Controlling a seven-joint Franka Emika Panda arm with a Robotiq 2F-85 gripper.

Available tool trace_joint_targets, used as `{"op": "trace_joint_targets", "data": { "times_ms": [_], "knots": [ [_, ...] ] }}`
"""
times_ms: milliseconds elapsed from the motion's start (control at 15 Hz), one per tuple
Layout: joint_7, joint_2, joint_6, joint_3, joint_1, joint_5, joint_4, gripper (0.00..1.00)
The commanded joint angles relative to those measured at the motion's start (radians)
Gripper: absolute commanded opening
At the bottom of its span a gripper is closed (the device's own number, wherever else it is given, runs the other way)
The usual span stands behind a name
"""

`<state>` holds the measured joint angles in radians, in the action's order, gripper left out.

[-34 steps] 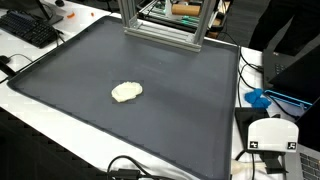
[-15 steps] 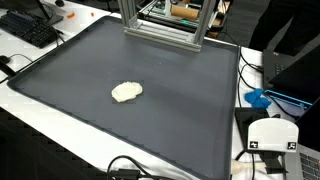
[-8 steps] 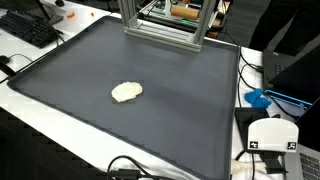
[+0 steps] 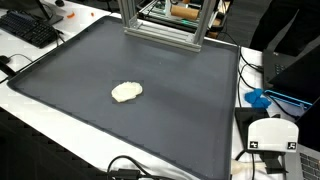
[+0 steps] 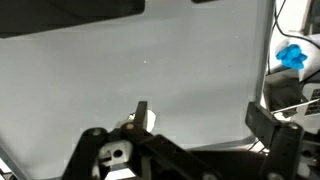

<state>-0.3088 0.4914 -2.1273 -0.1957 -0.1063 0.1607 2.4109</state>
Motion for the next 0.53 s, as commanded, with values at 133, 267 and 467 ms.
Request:
{"op": "trace_joint_targets", "data": {
  "times_ms": [133, 267, 467],
  "knots": [
    [-0.146, -0.199, -0.138, -0.039, 0.059, -0.101, -0.056, 1.0],
    [-0.19, -0.259, -0.161, -0.036, 0.064, -0.137, -0.077, 1.0],
    [-0.24, -0.326, -0.176, -0.024, 0.061, -0.174, -0.107, 1.0]
  ]
}}
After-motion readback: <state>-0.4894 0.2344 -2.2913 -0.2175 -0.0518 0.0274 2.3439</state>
